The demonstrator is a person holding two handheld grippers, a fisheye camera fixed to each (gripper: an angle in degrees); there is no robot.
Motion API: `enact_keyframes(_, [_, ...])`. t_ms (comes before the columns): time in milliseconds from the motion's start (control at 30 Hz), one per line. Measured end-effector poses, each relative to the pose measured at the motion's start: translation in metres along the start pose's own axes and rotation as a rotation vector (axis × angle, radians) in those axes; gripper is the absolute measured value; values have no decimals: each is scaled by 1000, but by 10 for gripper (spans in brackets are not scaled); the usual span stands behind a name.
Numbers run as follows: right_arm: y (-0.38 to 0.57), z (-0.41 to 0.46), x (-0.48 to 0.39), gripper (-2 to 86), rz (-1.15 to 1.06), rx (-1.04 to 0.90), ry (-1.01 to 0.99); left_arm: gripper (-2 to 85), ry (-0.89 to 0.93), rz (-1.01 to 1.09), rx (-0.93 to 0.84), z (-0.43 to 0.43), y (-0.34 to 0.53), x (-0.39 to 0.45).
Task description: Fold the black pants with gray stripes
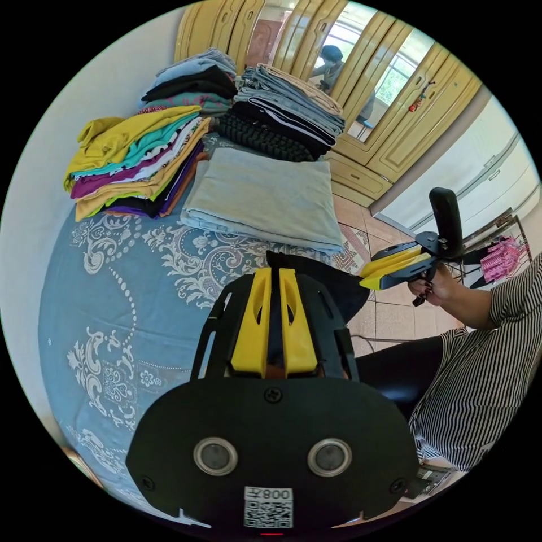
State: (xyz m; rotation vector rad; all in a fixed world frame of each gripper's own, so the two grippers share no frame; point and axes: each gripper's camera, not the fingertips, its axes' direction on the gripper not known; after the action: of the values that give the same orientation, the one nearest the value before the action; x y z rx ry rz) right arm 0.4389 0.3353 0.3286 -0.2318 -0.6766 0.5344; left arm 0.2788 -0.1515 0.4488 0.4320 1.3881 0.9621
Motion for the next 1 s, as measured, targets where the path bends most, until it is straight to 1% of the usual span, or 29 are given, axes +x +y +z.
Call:
enact_keyframes(233, [5, 22, -60, 28, -130, -37, -100, 15, -33, 8, 52, -98, 11, 36])
enact_keyframes(500, [6, 66, -133, 29, -291, -128, -217, 15, -58, -45, 85, -203, 47, 65])
enact_keyframes(767, [3, 146, -205, 30, -436, -306, -303, 13, -86, -167, 38, -287, 106, 83])
enact_keyframes(1000, [3, 224, -250, 30, -536, -475, -291, 12, -44, -309, 5, -323, 156, 84])
